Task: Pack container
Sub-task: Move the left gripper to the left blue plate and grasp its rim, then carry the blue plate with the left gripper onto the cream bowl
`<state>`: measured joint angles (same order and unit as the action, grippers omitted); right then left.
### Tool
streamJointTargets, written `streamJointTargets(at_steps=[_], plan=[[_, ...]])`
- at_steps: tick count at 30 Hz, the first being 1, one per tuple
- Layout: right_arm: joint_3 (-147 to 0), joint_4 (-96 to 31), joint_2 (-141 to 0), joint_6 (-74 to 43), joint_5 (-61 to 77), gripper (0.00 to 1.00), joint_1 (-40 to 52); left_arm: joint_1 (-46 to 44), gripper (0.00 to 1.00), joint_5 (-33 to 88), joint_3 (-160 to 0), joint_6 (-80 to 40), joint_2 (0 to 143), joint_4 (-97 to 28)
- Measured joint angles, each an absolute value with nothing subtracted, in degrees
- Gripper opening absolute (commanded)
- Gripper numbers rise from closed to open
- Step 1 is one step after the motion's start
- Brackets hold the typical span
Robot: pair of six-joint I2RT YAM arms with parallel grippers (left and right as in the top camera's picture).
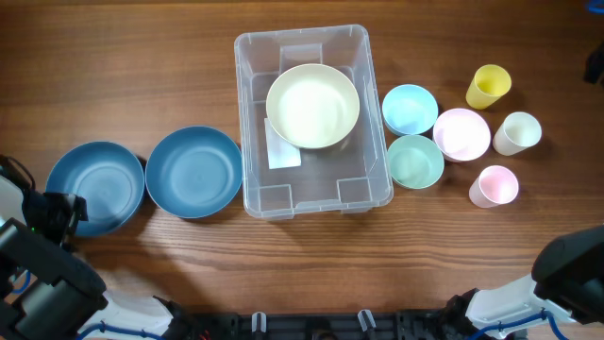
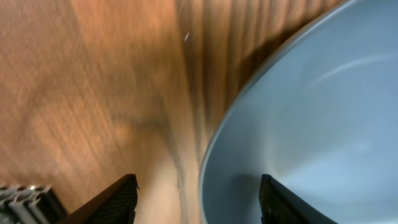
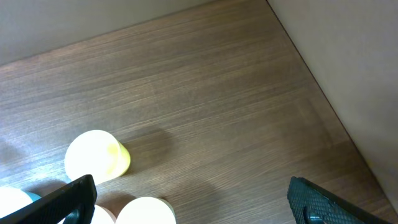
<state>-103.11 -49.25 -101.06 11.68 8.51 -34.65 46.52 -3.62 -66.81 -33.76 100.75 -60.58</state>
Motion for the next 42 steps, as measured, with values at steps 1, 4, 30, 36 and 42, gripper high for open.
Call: streamJointTargets(at_steps=[1,4,30,36,42], plan=[[-103.1,-49.3,-101.1,11.7,8.5,1.0,-34.7,46.5,0.63,-3.6,-66.8,-33.8,100.7,-59.6],[-103.1,-49.3,-101.1,11.7,8.5,1.0,-34.7,46.5,0.63,-3.6,-66.7,-33.8,100.7,-56.6],[-103.1,-49.3,-101.1,11.7,8.5,1.0,-34.7,46.6,0.04,-1.8,-62.3,-31.9,100.2,-46.3],[-103.1,-49.3,-101.1,11.7,8.5,1.0,-34.7,46.2,0.04,3.6,-71.8,-28.8,98.8,-46.0],[-103.1,-49.3,-101.1,11.7,8.5,1.0,-34.7,35.0,0.04,14.3,-83.7,-22.1,90.0,-44.5]])
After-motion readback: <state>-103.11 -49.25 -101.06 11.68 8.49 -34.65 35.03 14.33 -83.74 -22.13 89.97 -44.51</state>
